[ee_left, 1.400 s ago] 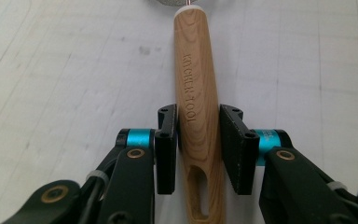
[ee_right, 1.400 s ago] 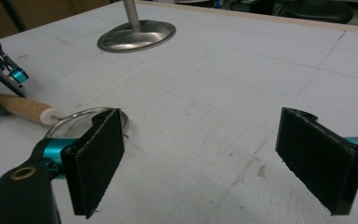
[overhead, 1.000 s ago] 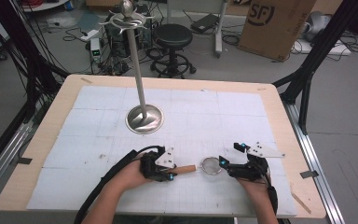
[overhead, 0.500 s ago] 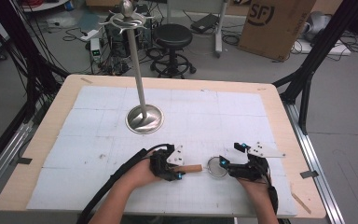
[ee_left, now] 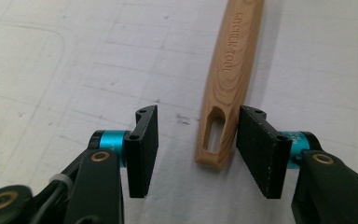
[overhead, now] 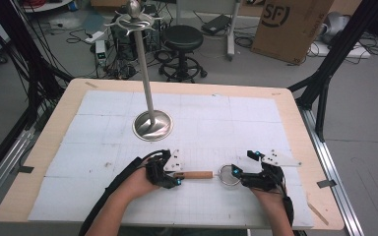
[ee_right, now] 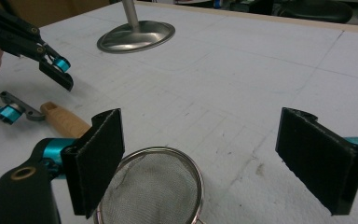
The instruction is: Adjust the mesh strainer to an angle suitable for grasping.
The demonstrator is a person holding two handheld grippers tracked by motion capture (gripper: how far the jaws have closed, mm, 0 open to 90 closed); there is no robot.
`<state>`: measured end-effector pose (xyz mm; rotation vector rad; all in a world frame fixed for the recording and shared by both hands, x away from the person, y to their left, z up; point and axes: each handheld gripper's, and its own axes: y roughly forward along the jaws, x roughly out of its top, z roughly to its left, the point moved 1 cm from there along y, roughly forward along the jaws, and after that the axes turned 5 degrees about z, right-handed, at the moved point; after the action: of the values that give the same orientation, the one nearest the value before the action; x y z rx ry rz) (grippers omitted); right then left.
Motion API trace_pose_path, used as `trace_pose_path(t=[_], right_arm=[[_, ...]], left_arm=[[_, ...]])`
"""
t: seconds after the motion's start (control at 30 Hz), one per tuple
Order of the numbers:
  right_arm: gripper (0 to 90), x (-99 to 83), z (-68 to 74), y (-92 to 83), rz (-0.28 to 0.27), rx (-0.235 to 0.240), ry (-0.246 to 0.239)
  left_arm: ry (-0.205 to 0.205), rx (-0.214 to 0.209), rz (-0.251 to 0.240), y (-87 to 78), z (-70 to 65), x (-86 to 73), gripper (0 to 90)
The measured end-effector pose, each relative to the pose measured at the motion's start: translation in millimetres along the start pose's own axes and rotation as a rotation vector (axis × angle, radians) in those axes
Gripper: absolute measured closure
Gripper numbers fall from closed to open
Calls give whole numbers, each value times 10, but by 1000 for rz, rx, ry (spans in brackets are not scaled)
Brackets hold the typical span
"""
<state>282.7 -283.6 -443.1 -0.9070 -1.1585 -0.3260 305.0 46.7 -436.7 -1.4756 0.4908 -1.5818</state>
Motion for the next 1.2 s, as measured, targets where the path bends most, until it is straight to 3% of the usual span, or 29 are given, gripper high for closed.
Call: trace_pose_path(t=[0.27,0.5,0.6,0.67,0.9,1.07,1.2], right_arm=[[142,-4,0,5,8,2,3],[142,-6,2,8,9,2,6],[142,-6,2,6,9,2,7],[142,-6,1,4,8,3,7],[142,-13,2,7,14,5,9],[142,-13,0,4,12,1,3],[142,-16,3,3,15,2,10]], left_arm=[[-73,105,-8,60,116,1,489],[-161,145,-16,128,206,21,488],[-187,137,-26,136,219,19,480],[-202,110,-33,112,223,11,435],[-221,78,-68,-75,212,-72,386],[-262,69,-107,-261,202,-262,350],[-314,74,-181,-464,175,-485,338]])
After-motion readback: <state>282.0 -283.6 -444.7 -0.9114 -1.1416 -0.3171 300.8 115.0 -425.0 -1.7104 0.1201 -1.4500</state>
